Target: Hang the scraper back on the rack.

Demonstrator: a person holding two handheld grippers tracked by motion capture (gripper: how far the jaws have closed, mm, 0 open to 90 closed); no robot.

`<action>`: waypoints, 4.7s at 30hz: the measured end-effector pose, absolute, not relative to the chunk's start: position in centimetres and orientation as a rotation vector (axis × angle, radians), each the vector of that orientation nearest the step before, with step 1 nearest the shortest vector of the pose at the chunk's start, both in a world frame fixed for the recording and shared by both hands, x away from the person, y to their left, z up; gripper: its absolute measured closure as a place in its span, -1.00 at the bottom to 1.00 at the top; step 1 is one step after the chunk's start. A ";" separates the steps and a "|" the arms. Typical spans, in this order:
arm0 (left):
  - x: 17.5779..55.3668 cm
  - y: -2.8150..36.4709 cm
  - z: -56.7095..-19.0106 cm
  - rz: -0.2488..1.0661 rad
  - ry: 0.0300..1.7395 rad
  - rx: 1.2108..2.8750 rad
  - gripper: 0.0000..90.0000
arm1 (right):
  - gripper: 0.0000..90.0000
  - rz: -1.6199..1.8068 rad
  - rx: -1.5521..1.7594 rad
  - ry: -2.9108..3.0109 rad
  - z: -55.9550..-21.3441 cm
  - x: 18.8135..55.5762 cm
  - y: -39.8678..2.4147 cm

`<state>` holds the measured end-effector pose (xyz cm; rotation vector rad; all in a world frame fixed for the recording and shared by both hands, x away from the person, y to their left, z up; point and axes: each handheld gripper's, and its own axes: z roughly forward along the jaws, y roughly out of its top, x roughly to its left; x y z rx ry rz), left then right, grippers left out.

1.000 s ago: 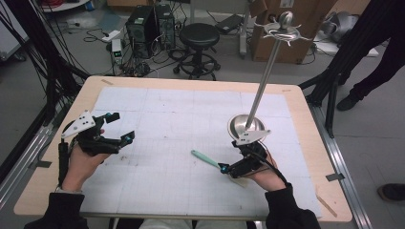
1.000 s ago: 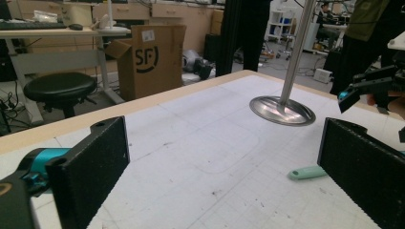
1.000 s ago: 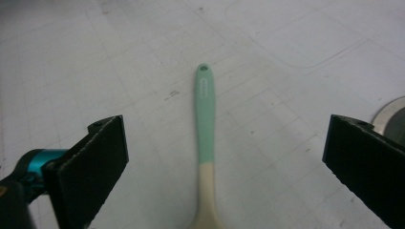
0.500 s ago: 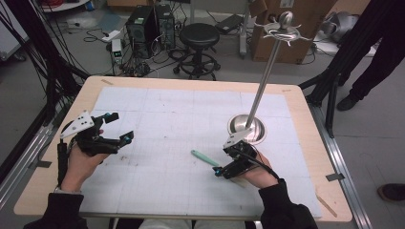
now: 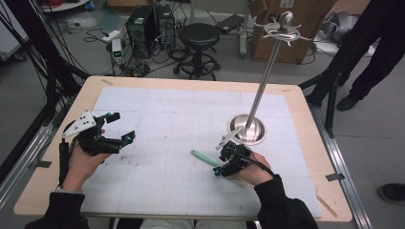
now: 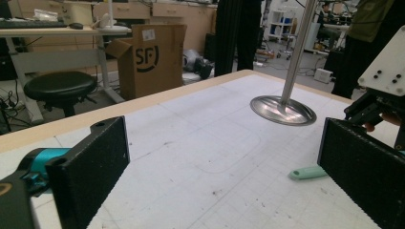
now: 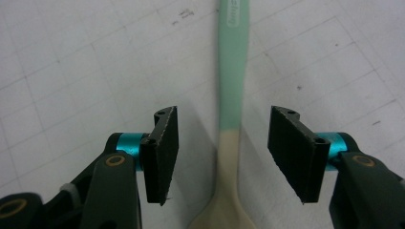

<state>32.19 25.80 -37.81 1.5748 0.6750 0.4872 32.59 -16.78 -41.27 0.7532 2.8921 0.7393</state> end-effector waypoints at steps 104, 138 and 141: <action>31.9 25.6 -37.7 0.494 0.672 1.587 -0.91 | 0.80 1.607 0.890 2.231 -34.7 30.9 -33.5; 31.9 25.5 -37.7 0.492 0.674 1.590 -0.91 | 0.80 1.752 0.844 2.029 -28.2 32.0 -40.1; 31.9 25.5 -37.7 0.489 0.675 1.588 -0.91 | 0.80 1.764 0.843 2.007 -27.2 32.3 -40.5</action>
